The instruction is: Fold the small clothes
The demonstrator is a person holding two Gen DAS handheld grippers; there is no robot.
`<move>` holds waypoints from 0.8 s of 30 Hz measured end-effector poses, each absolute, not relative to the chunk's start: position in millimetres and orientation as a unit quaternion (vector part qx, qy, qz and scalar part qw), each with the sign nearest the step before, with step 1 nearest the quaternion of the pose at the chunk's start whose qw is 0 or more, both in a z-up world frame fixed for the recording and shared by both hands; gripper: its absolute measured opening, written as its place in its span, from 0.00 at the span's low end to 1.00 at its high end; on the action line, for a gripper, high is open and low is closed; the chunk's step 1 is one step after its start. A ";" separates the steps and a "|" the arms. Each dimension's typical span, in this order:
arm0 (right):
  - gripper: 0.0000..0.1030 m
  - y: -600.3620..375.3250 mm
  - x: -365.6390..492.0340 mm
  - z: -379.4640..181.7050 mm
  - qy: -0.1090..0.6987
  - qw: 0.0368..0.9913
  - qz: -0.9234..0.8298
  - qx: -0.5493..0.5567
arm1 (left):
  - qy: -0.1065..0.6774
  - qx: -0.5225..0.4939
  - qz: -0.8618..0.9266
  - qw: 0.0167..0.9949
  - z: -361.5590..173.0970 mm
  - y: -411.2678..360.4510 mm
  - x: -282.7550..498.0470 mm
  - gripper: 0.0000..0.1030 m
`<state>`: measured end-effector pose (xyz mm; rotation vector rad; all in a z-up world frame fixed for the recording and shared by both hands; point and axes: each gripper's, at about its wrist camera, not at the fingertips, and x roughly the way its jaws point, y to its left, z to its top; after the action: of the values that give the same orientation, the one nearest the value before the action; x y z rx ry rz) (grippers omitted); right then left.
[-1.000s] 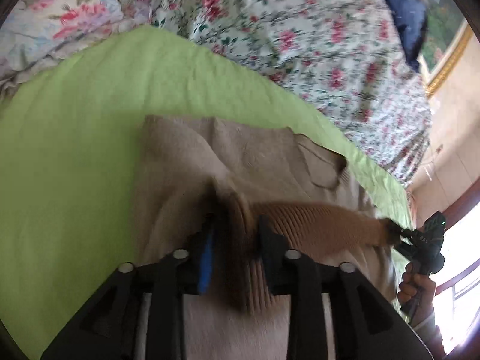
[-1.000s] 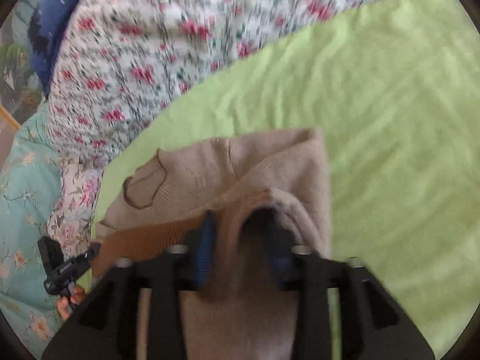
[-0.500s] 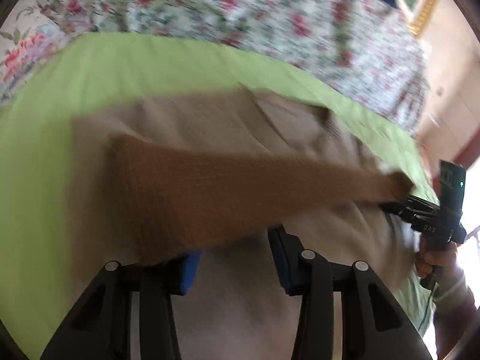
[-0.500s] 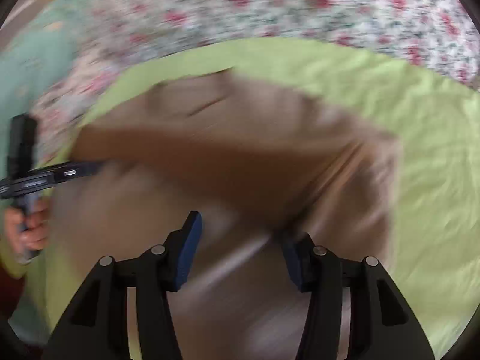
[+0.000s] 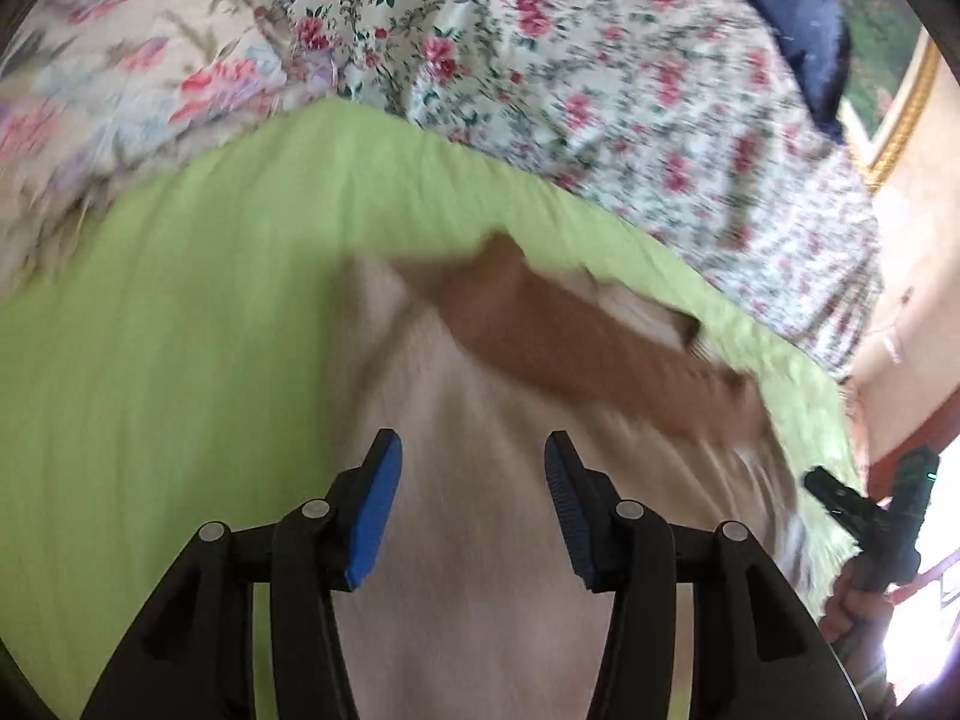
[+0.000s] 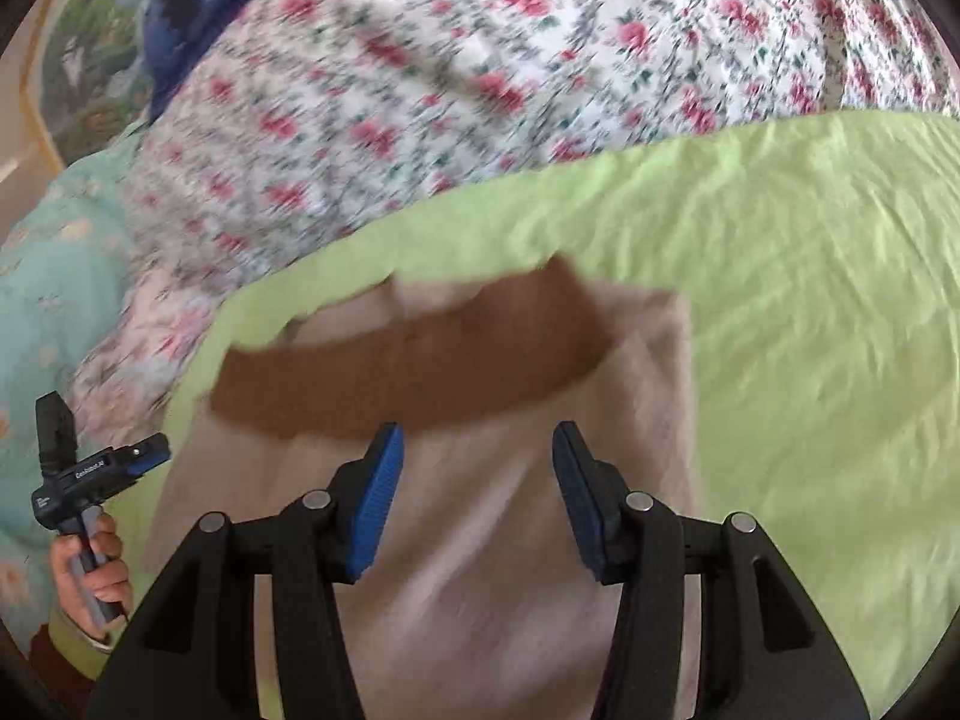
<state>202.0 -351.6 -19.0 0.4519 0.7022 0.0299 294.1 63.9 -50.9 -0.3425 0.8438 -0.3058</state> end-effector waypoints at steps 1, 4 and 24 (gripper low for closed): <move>0.52 -340.3 200.9 -22.7 0.344 0.913 0.023 0.219 | 0.406 -0.169 -0.152 0.885 -52.7 64.9 276.3 0.52; 0.52 -318.1 176.7 -32.7 0.351 0.908 0.046 0.224 | 0.408 -0.183 -0.156 0.881 -63.4 56.7 228.5 0.57; 0.52 -269.7 109.5 -53.0 0.370 0.892 0.077 0.250 | 0.399 -0.304 -0.114 0.858 -113.8 70.4 196.7 0.68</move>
<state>109.5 -269.7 -53.0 0.5179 0.7673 0.1595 196.7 70.4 -113.8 -0.6387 0.8374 -0.2384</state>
